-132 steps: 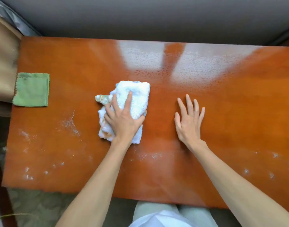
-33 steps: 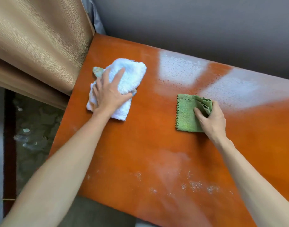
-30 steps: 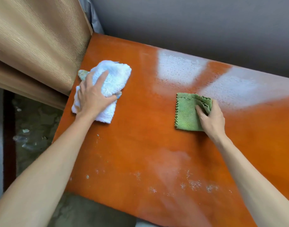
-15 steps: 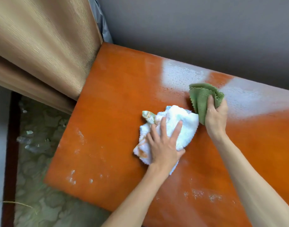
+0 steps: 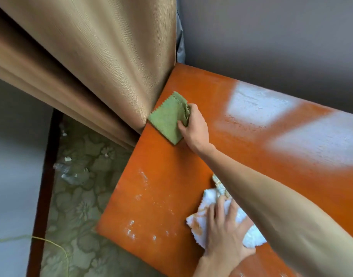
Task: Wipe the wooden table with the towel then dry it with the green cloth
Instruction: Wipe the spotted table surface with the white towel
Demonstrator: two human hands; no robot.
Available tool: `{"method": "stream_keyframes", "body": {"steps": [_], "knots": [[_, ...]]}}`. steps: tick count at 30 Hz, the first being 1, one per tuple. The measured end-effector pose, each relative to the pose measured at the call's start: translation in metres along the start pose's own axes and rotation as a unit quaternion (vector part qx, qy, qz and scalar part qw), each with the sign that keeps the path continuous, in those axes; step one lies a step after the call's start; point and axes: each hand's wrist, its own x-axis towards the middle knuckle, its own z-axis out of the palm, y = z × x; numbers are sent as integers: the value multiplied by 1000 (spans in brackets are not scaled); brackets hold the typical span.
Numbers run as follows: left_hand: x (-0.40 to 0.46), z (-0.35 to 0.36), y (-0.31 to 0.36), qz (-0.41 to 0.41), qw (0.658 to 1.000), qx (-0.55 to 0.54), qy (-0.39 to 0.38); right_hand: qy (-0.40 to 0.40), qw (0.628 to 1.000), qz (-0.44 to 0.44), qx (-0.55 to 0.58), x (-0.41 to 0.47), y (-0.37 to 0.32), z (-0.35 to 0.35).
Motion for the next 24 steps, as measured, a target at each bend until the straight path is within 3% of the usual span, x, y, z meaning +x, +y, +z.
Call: {"method": "stream_keyframes", "body": {"steps": [2, 7, 10, 18, 24], "knots": [[-1, 5, -5, 19, 1000, 5, -4, 14, 992, -74, -105, 1, 4, -3], [6, 3, -7, 5, 1000, 2, -15, 101, 993, -66, -4, -16, 18, -57], [21, -17, -17, -55, 998, -6, 25, 149, 988, -33, -26, -71, 62, -106], [-36, -48, -135, -142, 985, 54, 81, 60, 962, 74, -256, -252, 166, -171], [-50, -79, -212, -299, 946, 29, 120, -25, 935, 113, -336, -276, 169, -170]]}}
